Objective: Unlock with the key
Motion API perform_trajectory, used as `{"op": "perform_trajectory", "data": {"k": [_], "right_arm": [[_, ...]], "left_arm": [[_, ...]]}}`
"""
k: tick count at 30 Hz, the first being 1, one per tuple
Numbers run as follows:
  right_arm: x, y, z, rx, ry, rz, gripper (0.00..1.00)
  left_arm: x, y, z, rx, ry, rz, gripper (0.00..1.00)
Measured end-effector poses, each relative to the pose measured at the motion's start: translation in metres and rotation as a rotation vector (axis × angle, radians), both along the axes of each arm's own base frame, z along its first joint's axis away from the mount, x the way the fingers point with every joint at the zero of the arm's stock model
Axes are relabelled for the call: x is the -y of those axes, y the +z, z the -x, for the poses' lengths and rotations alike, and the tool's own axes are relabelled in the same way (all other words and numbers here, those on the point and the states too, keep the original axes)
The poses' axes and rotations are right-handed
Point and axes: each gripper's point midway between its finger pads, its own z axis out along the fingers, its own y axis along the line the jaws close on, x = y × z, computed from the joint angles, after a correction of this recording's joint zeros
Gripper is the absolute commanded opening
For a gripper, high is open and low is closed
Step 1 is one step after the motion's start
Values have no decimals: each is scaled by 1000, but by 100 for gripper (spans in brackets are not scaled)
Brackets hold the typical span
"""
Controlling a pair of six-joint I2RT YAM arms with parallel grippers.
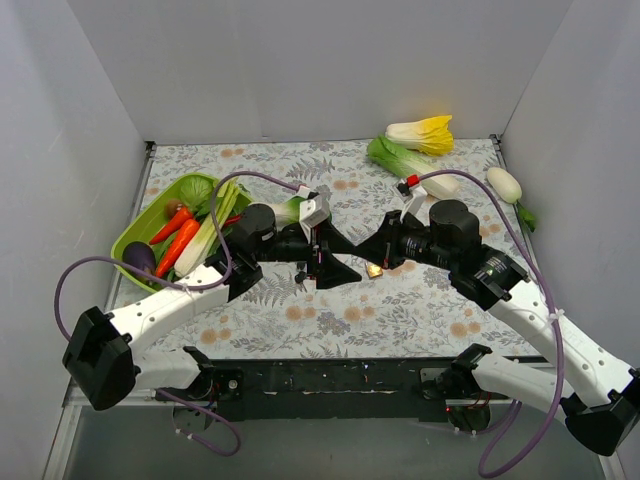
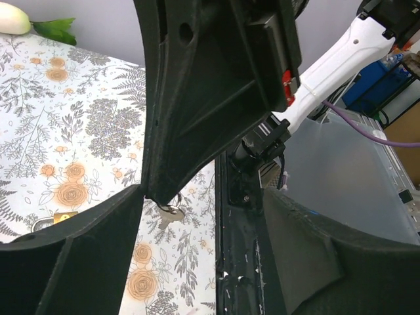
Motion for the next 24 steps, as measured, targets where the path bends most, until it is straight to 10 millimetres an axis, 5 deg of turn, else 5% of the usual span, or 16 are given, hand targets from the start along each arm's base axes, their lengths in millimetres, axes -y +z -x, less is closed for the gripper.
{"op": "perform_trajectory", "data": {"k": [24], "right_arm": [[9, 2, -7, 13, -66, 11, 1]], "left_arm": [[14, -22, -4, -75, 22, -43, 29]]}}
